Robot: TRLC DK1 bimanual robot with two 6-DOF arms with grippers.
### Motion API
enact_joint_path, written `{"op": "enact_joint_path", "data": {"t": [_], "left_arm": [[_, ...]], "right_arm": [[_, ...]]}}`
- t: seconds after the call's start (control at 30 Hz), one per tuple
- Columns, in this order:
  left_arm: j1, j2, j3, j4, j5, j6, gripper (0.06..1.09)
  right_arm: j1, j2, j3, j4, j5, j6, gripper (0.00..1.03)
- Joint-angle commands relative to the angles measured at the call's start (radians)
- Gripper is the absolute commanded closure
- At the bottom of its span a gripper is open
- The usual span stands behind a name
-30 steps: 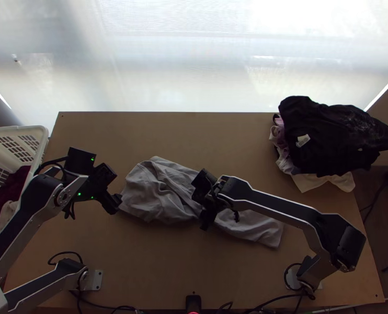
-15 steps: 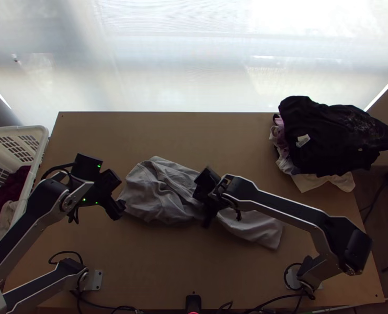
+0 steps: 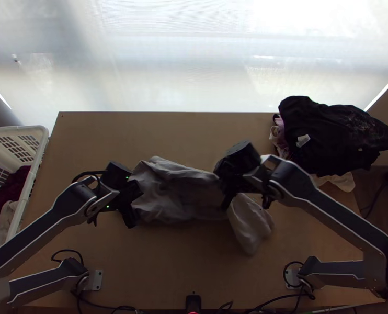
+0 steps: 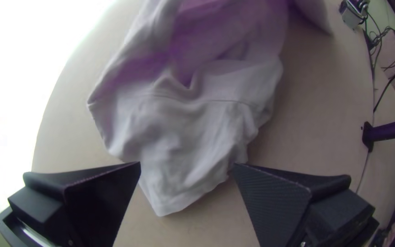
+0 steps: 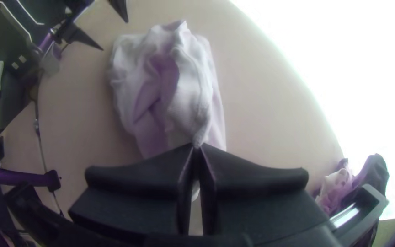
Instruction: Fold the t-shirt
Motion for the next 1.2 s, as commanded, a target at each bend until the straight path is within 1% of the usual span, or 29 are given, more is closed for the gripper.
{"op": "enact_joint_path", "data": {"t": [0.0, 0.1, 0.23, 0.43, 0.53, 0.63, 0.73, 0.83, 1.0, 1.1, 1.17], "left_arm": [[-0.065, 0.081, 0.026, 0.042, -0.017, 0.007, 0.10], [-0.068, 0.116, 0.043, 0.056, -0.018, 0.015, 0.10], [-0.089, 0.153, 0.061, 0.065, -0.027, 0.017, 0.10], [-0.095, 0.188, 0.098, 0.079, -0.033, 0.027, 0.10], [-0.105, 0.196, 0.112, 0.085, -0.032, 0.032, 0.10], [-0.164, 0.204, 0.116, 0.091, -0.030, 0.021, 0.10], [-0.230, 0.221, 0.104, 0.133, -0.032, 0.015, 0.10], [-0.255, 0.268, 0.093, 0.170, -0.033, 0.027, 0.10], [-0.213, 0.337, 0.107, 0.205, -0.041, 0.058, 0.10], [-0.192, 0.360, 0.101, 0.257, -0.043, 0.058, 0.10], [-0.189, 0.394, 0.089, 0.299, -0.066, 0.072, 0.10]], "right_arm": [[-0.134, -0.141, 0.093, -0.088, 0.002, -0.030, 1.00], [-0.206, -0.187, 0.110, -0.114, 0.002, -0.030, 1.00], [-0.304, -0.253, 0.081, -0.147, 0.002, -0.030, 1.00], [-0.512, -0.376, -0.108, -0.182, 0.002, -0.090, 1.00], [-0.595, -0.437, -0.163, -0.211, 0.000, -0.117, 1.00], [-0.626, -0.475, -0.169, -0.216, 0.000, -0.119, 1.00], [-0.620, -0.479, -0.142, -0.202, 0.000, -0.116, 1.00], [-0.617, -0.460, -0.145, -0.171, 0.000, -0.116, 1.00], [-0.627, -0.462, -0.149, -0.147, 0.000, -0.107, 1.00], [-0.629, -0.485, -0.168, -0.148, 0.000, -0.102, 1.00], [-0.626, -0.495, -0.185, -0.150, 0.000, -0.096, 1.00]]}}
